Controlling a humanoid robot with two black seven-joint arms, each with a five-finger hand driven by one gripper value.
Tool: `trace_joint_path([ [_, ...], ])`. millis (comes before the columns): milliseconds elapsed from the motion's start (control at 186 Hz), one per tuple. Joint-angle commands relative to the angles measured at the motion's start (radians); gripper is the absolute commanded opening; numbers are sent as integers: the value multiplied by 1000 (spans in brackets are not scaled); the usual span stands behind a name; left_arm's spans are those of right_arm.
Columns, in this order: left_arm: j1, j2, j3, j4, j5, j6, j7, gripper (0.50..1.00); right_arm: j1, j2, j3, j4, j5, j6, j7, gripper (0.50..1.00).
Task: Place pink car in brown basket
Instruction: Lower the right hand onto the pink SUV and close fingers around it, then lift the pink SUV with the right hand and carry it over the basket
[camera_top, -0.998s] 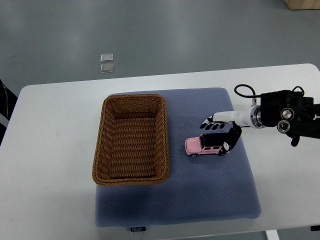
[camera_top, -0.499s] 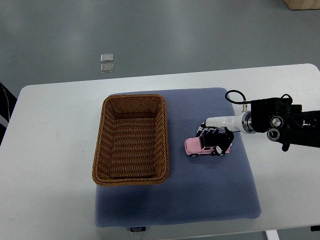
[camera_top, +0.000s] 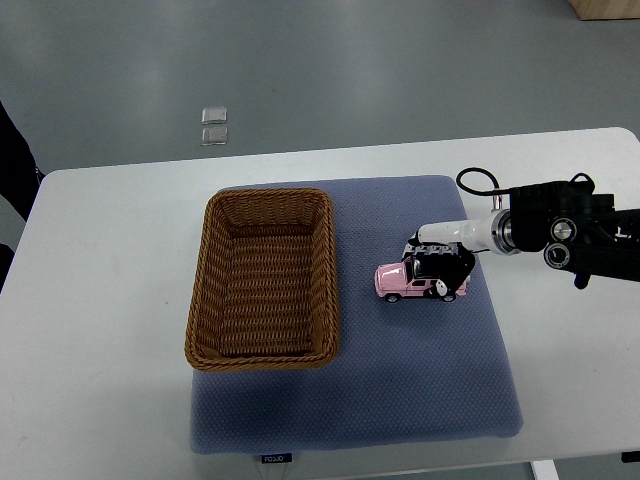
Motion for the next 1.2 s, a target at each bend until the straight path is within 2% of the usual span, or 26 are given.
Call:
trace_joint_path([
  [0,0,0,0,0,0,0,0,1000,21,-18,5,-2,5,1,0,500],
  [451,0,0,0,0,0,0,0,1000,205,-10,10,-62,18,22,7,500],
  [821,0,0,0,0,0,0,0,1000,292,248,10,-115,57,24,7,500],
  [1196,0,0,0,0,1,0,0,1000,252,492,8,-213,57,11,9,500],
])
